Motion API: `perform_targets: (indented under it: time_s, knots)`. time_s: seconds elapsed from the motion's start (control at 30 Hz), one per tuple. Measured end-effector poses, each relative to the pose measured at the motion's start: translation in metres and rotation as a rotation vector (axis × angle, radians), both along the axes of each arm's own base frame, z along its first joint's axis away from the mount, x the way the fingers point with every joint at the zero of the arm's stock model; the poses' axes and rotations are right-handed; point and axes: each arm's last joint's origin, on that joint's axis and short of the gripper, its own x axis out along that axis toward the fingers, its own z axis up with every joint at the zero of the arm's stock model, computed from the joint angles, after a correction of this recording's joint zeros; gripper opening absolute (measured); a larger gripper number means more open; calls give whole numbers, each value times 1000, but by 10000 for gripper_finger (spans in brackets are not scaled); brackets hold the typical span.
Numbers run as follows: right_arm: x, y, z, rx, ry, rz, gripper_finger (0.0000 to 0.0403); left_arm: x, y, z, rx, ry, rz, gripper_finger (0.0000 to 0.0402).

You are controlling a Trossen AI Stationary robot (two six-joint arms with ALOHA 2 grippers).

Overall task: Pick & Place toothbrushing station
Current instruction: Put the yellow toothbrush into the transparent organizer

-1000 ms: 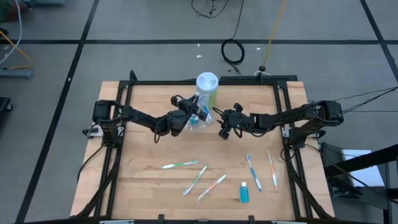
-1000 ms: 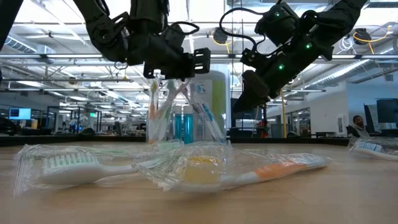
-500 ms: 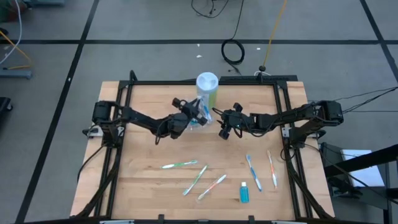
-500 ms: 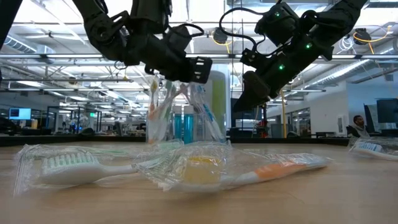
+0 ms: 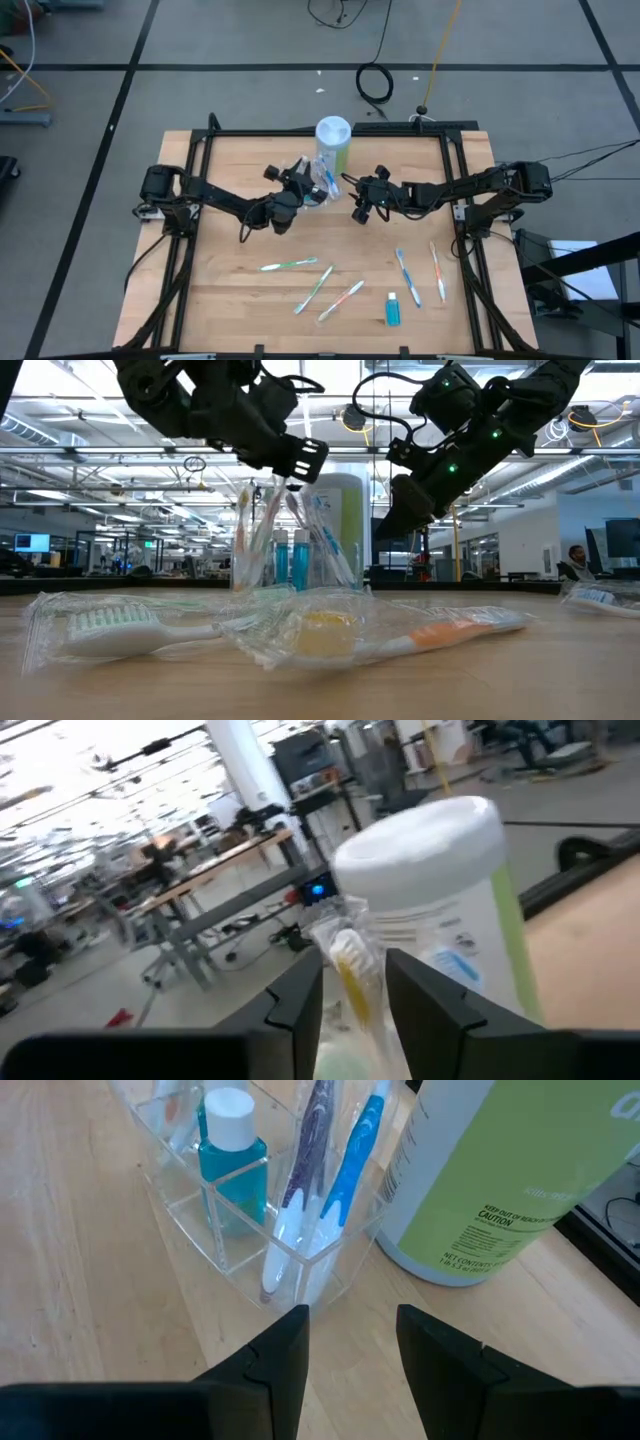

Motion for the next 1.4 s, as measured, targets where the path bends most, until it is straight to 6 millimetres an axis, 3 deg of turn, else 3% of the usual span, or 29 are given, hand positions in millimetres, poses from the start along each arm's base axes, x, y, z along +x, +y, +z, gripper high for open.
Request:
perform_targets:
  time_s: [0.37,0.8,1.07,1.27,1.4]
  knots:
    - [0,0,0,2,-1,-1,144,-4,-19,4,10,29,39,85]
    - [0,0,0,2,-1,-1,144,-9,-32,-14,-2,96,43,41]
    - [0,0,0,2,-1,-1,144,-12,-32,-22,-1,154,46,73]
    - [0,0,0,2,-1,-1,144,-11,-29,-23,-8,146,42,129]
    - [0,0,0,2,-1,-1,144,-8,-24,-24,-81,70,-53,164]
